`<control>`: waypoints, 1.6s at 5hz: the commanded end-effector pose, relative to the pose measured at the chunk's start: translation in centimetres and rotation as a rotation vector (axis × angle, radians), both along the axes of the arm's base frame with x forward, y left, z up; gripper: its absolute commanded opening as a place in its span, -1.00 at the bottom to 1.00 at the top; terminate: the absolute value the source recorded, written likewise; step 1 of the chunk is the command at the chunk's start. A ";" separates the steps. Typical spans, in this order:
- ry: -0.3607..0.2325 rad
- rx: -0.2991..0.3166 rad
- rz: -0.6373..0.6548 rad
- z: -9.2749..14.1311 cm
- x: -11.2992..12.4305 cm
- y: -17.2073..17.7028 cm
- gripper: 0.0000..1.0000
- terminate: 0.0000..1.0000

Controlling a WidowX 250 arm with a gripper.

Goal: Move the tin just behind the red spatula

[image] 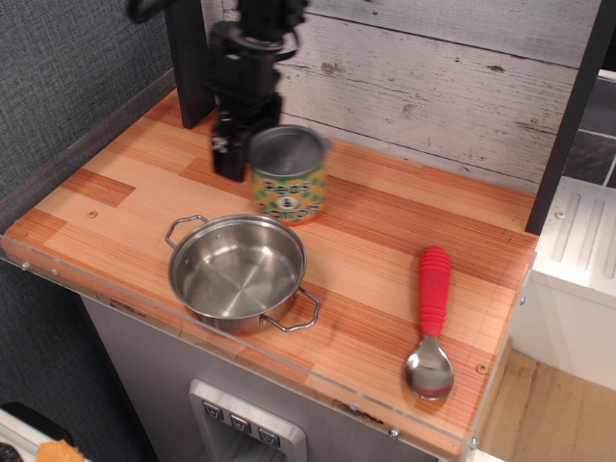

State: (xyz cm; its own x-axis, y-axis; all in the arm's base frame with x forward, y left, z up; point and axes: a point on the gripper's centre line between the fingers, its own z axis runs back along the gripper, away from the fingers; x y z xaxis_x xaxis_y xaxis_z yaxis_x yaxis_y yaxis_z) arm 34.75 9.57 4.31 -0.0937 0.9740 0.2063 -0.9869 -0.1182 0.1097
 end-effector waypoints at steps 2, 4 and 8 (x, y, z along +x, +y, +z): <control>-0.036 -0.017 -0.079 1.7 1.0 -4.4 1.00 -1.00; -0.058 -0.054 -0.123 3.0 0.6 -5.4 1.00 -1.00; -0.032 -0.024 -0.785 10.2 -0.1 4.3 1.00 -1.00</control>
